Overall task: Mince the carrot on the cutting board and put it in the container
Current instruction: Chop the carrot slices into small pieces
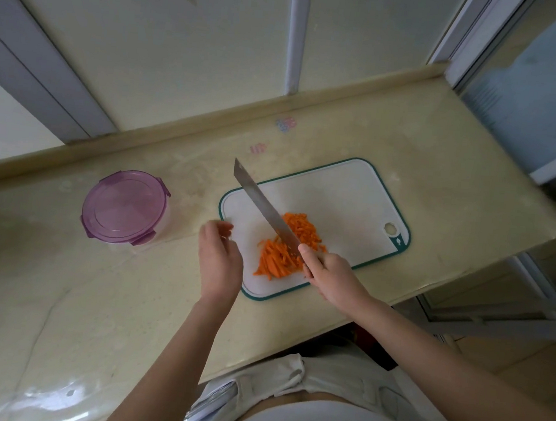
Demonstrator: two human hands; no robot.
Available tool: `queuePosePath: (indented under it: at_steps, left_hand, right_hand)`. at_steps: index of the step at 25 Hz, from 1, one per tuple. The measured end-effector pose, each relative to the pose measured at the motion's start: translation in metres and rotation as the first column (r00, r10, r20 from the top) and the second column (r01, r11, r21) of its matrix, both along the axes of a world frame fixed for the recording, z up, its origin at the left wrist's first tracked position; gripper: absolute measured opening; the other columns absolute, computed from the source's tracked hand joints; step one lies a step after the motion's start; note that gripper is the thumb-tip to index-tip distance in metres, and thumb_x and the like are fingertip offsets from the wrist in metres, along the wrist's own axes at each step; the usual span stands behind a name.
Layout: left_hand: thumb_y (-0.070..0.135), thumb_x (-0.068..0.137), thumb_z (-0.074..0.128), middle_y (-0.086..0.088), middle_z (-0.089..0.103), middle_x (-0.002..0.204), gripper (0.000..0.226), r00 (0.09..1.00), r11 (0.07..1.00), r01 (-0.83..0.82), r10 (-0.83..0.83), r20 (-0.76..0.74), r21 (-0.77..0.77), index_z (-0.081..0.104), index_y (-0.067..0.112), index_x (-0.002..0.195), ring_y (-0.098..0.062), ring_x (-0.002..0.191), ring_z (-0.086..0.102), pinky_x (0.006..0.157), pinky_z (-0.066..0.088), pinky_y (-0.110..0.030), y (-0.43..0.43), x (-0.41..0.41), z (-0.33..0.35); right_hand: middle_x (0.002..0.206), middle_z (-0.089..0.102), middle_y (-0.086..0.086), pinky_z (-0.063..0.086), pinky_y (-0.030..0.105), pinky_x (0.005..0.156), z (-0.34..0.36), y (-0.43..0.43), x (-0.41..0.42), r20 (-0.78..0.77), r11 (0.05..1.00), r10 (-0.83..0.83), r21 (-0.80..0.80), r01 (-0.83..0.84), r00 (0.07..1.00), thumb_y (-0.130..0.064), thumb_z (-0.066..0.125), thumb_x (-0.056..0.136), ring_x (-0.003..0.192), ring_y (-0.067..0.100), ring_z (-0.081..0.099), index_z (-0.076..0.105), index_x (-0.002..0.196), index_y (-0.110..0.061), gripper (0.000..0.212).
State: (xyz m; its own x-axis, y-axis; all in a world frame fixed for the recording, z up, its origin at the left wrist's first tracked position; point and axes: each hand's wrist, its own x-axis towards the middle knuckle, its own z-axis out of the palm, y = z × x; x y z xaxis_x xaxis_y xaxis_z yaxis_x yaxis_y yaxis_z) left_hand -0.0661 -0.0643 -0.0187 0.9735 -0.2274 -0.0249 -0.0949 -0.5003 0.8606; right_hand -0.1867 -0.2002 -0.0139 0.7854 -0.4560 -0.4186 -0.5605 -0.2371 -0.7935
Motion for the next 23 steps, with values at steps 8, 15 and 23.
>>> queuePosePath:
  at_steps: [8, 15, 23]
  left_hand:
    - [0.0, 0.086, 0.056, 0.004, 0.048, 0.096, 0.016, 0.904, 0.946, 0.321, -0.322, 0.282, 0.051, 0.062, 0.01, 0.097, -0.013, 0.086, 0.05, 0.076, 0.036, -0.016, -0.011, 0.021, 0.044]
    - [0.031, 0.086, 0.065, -0.004, 0.061, 0.12, 0.04, 0.61, 0.491, 0.776, -0.746, -0.269, 0.397, 0.059, 0.016, 0.123, -0.021, 0.113, 0.054, 0.099, 0.039, -0.034, -0.034, 0.022, 0.005]
    - [0.018, 0.085, 0.066, -0.008, 0.069, 0.102, 0.018, 0.597, 0.486, 0.792, -0.743, -0.302, 0.369, 0.071, 0.01, 0.101, -0.014, 0.089, 0.058, 0.076, 0.037, -0.016, -0.044, 0.023, 0.003]
  right_hand:
    - [0.06, 0.056, -0.001, 0.037, 0.034, 0.057, -0.009, -0.013, -0.021, -0.107, 0.783, 0.314, -0.532, -0.322, 0.943, -0.069, 0.048, 0.082, 0.065, 0.021, 0.06, 0.051, 0.065, -0.017, 0.055]
    - [0.09, 0.071, -0.004, 0.044, 0.031, 0.066, -0.013, -0.011, -0.023, -0.128, 0.638, 0.442, -0.651, -0.412, 0.888, -0.083, 0.019, 0.066, 0.085, 0.017, 0.066, 0.069, 0.096, -0.022, 0.085]
    - [0.112, 0.07, -0.007, 0.053, 0.031, 0.07, -0.011, -0.007, -0.023, -0.098, 0.595, 0.511, -0.676, -0.434, 0.854, -0.081, 0.023, 0.07, 0.096, 0.015, 0.067, 0.067, 0.118, -0.024, 0.086]
